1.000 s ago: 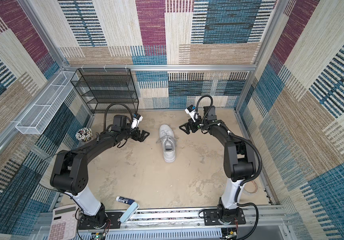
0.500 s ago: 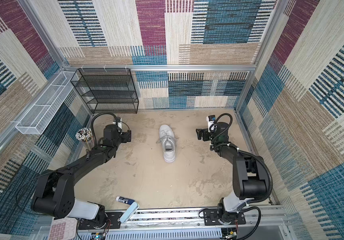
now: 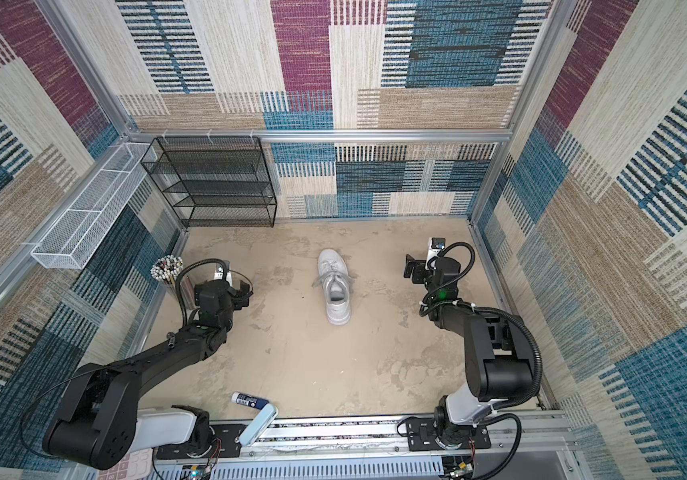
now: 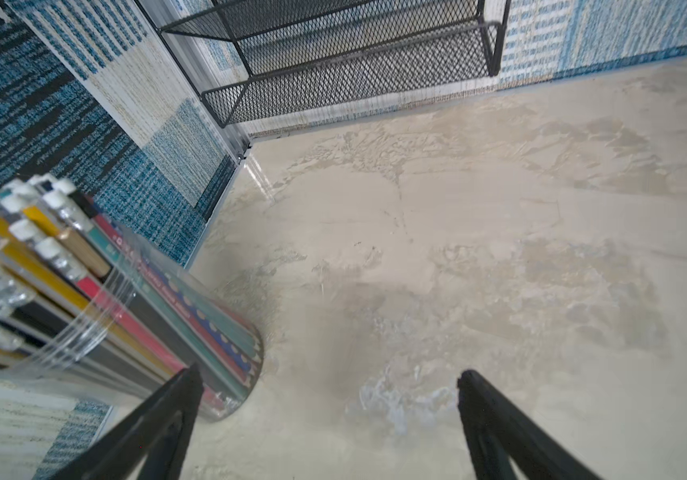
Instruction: Tie the shoes
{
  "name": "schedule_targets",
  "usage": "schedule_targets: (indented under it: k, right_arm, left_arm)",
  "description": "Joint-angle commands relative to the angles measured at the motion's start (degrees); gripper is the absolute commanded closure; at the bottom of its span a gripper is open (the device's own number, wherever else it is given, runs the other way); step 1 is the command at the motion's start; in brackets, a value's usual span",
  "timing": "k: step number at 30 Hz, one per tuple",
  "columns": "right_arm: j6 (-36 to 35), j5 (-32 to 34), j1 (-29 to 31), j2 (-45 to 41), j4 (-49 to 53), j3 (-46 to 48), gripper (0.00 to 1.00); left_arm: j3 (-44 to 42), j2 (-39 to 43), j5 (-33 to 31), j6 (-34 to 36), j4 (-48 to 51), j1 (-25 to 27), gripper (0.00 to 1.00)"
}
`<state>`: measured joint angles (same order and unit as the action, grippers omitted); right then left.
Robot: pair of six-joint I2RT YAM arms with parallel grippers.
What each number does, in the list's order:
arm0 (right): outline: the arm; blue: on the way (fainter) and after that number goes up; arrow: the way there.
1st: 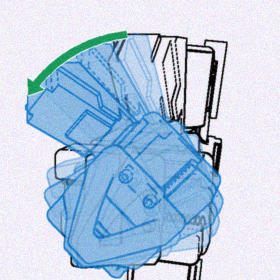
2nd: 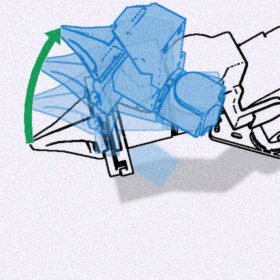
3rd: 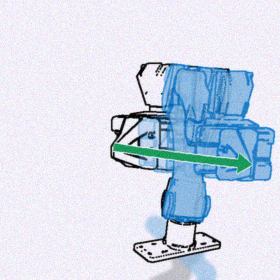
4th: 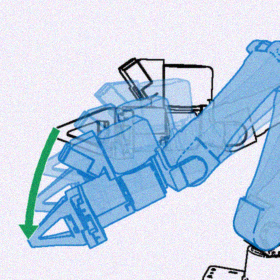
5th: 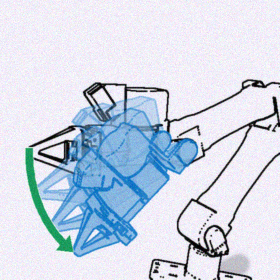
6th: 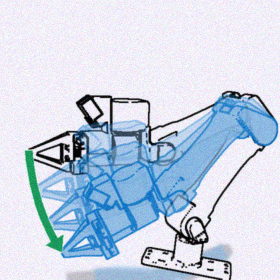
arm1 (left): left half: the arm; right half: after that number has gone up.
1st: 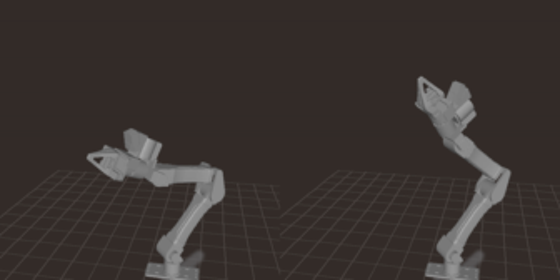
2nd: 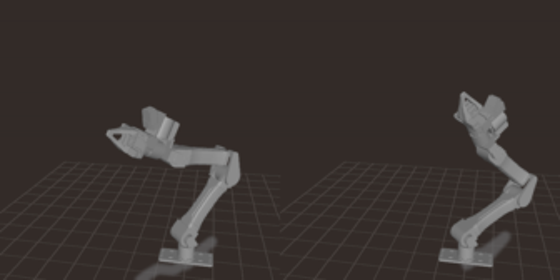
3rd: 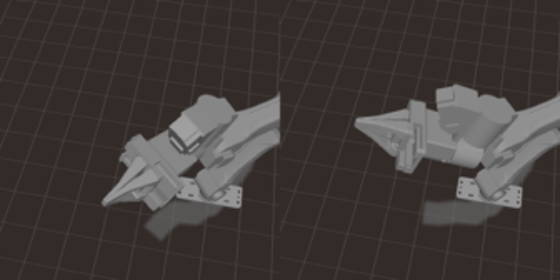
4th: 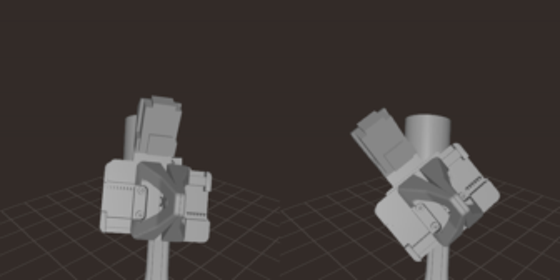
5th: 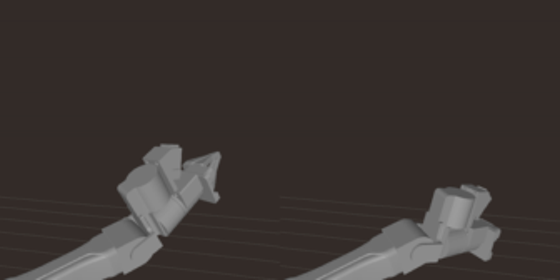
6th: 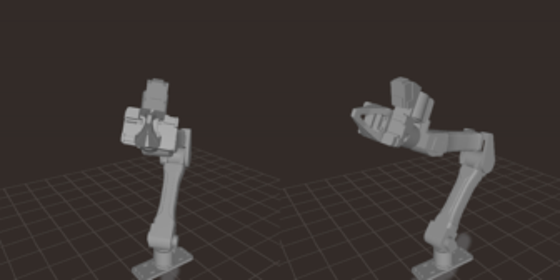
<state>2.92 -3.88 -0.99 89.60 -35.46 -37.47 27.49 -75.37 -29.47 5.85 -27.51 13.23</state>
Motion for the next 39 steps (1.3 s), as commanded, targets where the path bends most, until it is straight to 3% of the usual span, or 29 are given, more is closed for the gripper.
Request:
schedule_targets:
  k: [1, 10, 12, 17, 19, 26, 28, 30, 31, 33, 36, 39]
  right_arm:
    - [0.4, 1.2, 0.0, -1.9, -1.4, 1.2, 0.00]
    - [-1.1, 4.5, -0.1, -5.0, -4.5, 5.8, 0.01]
    - [-0.9, 5.2, -0.1, -5.0, -4.1, 6.6, 0.01]
    - [-2.1, 5.6, -0.2, -7.3, -18.3, 16.4, 0.00]
    - [-2.4, 4.7, -0.3, -8.1, -23.0, 19.7, 0.00]
    - [-3.9, 0.5, -0.3, -5.6, -42.0, 29.5, 0.00]
    - [-4.6, -1.1, -0.3, -0.9, -47.8, 29.8, 0.01]
    - [-4.9, -1.3, -0.2, -2.6, -40.2, 27.3, 0.00]
    - [-4.5, -0.9, -0.2, -1.5, -41.2, 26.8, 0.00]
    - [-4.1, 0.0, -0.2, -1.9, -36.5, 25.0, 0.00]
    - [-4.1, 0.4, -0.3, -1.5, -37.7, 25.1, 0.00]
    - [-4.1, 0.4, -0.2, -1.5, -37.9, 25.2, 0.00]
  left_arm:
    - [-3.5, -1.3, 1.6, 1.6, -12.2, -0.9, 0.01]
    - [-9.2, -8.9, 10.3, 0.6, -28.6, -4.7, 0.01]
    - [-10.1, -7.9, 12.9, -0.4, -28.0, -5.6, 0.01]
    - [-13.5, -13.4, 20.0, 0.6, -40.2, -7.5, 0.01]
    - [-13.2, -11.4, 22.1, 0.3, -36.5, -8.0, 0.01]
    - [-15.7, -12.2, 32.7, 0.5, -41.8, -11.2, 0.01]
    - [-15.5, -12.1, 33.5, 0.1, -41.1, -11.8, 0.01]
    - [-14.9, -11.9, 33.6, 0.0, -40.0, -11.9, 0.01]
    - [-14.1, -11.9, 33.3, -0.2, -38.5, -11.9, 0.01]
    - [-11.4, -11.6, 31.6, -0.9, -33.0, -12.0, 0.01]
    - [-3.7, -12.5, 26.8, -3.0, -19.7, -12.2, 0.01]
    - [-1.6, -12.9, 28.8, -5.3, -16.4, -14.4, 0.01]
